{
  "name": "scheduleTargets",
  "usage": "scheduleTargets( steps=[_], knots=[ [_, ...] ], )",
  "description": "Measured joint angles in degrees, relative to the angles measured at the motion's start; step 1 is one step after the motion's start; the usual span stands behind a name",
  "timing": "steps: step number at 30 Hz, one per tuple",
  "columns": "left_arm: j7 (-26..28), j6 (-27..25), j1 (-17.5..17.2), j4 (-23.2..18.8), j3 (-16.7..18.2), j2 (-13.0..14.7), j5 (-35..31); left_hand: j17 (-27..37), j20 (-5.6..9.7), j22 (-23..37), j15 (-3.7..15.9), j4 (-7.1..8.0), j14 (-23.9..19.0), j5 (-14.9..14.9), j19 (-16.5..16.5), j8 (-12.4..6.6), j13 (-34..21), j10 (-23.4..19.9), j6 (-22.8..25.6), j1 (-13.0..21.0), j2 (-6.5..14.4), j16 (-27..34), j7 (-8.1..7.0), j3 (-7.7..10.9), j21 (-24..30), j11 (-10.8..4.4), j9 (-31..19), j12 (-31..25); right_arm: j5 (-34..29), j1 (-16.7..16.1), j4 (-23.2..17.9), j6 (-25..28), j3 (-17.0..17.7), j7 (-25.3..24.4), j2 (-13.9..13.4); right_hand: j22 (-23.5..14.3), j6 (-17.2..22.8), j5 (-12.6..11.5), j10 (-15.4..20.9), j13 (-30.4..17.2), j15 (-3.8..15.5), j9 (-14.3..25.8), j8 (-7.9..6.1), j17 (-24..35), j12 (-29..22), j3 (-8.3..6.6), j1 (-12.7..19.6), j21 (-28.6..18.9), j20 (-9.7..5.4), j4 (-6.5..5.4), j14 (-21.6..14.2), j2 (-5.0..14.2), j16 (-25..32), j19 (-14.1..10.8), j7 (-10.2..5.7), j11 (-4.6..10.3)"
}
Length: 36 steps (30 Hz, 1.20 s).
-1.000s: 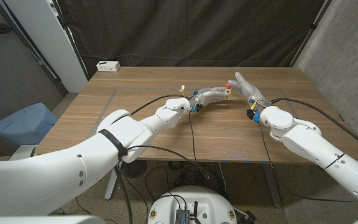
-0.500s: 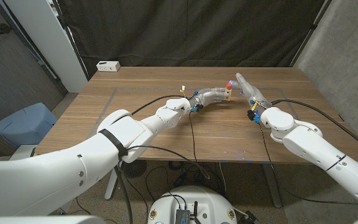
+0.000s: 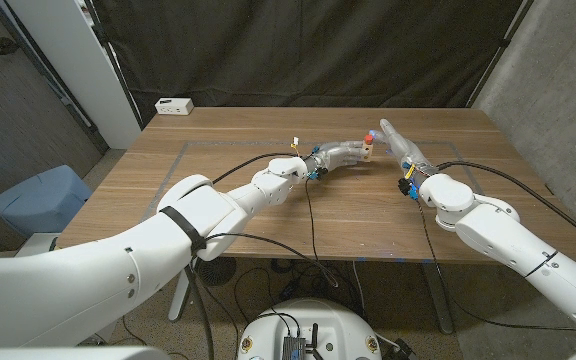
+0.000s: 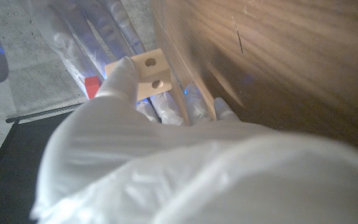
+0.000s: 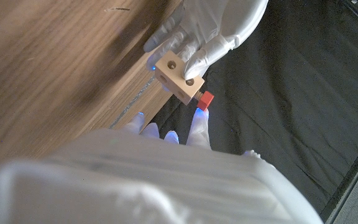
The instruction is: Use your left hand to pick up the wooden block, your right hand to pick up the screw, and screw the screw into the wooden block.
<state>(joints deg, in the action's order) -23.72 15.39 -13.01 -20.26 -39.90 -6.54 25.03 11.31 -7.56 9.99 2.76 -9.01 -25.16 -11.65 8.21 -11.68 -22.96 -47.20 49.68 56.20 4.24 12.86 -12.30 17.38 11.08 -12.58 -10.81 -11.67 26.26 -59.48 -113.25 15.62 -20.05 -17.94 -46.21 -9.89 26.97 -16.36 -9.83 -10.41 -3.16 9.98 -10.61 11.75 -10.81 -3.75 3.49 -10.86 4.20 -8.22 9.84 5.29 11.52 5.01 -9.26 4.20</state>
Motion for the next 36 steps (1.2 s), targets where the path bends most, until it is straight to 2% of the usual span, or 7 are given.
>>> scheduleTargets(
  steps=[17, 25, 28, 36],
  knots=[
    [1.6, -2.0, 0.6, 0.1, -0.5, -0.4, -0.1, 0.0, 0.00, 0.0, 0.00, -0.04, 0.0, 0.0, 0.0, -0.10, 0.0, -0.1, 0.0, 0.0, 0.0, 0.0, 0.00, -0.14, 0.0, 0.17, 0.0, 0.2, 0.4, -0.1, 0.3, 0.0, -0.1, -0.1, 0.2, 0.0, 0.0, 0.0, 0.0, 0.0, 0.00, 0.0, 0.20, 0.0, 0.0, 0.00, 0.0, 0.0, 0.00, 0.00, 0.0, 0.00, 0.0, 0.0, -0.06, 0.00],
    [2.6, -3.1, 0.9, 0.1, -0.8, -0.5, -0.1, 0.0, 0.01, 0.0, 0.00, -0.05, 0.0, 0.0, 0.0, -0.21, 0.0, -0.1, 0.0, 0.0, 0.0, 0.0, 0.01, -0.14, 0.0, 0.16, 0.0, 0.0, 0.6, 0.0, 0.5, 0.2, -0.1, -0.1, 0.3, 0.0, 0.0, 0.0, 0.0, 0.0, 0.00, 0.0, 0.00, 0.0, 0.0, 0.00, 0.0, 0.0, 0.00, 0.00, 0.0, 0.00, 0.0, 0.0, -0.06, 0.00],
    [3.2, -3.5, 0.9, -0.1, -0.9, -0.5, 0.0, 0.0, 0.02, 0.1, 0.00, -0.05, 0.0, 0.1, 0.0, -0.18, 0.0, -0.1, 0.0, 0.0, 0.0, 0.0, 0.03, -0.13, 0.0, 0.16, 0.0, -0.1, 0.6, 0.0, 0.4, 0.2, 0.0, -0.1, 0.2, 0.0, 0.1, 0.0, 0.0, 0.0, 0.00, 0.4, -0.61, 0.0, 0.0, 0.00, 0.0, 0.0, 0.00, 0.00, 0.0, 0.00, 0.0, 0.0, -0.09, 0.00],
    [3.7, -4.4, 0.8, -1.4, -1.2, -0.1, 0.0, 0.0, 0.02, 0.0, 0.00, -0.04, 0.0, 0.2, 0.0, 0.00, 0.0, -0.1, -0.1, 0.0, 0.0, 0.0, 0.13, -0.13, 0.0, 0.16, 0.0, -0.2, 0.8, -0.3, 0.5, 0.2, 0.2, -0.2, 0.2, 0.0, 0.2, 0.0, 0.0, 0.0, 0.00, 0.1, -0.39, 0.0, 0.0, 0.00, 0.0, 0.0, 0.00, 0.00, 0.0, 0.00, 0.0, 0.0, -0.29, 0.00]
  ],
)
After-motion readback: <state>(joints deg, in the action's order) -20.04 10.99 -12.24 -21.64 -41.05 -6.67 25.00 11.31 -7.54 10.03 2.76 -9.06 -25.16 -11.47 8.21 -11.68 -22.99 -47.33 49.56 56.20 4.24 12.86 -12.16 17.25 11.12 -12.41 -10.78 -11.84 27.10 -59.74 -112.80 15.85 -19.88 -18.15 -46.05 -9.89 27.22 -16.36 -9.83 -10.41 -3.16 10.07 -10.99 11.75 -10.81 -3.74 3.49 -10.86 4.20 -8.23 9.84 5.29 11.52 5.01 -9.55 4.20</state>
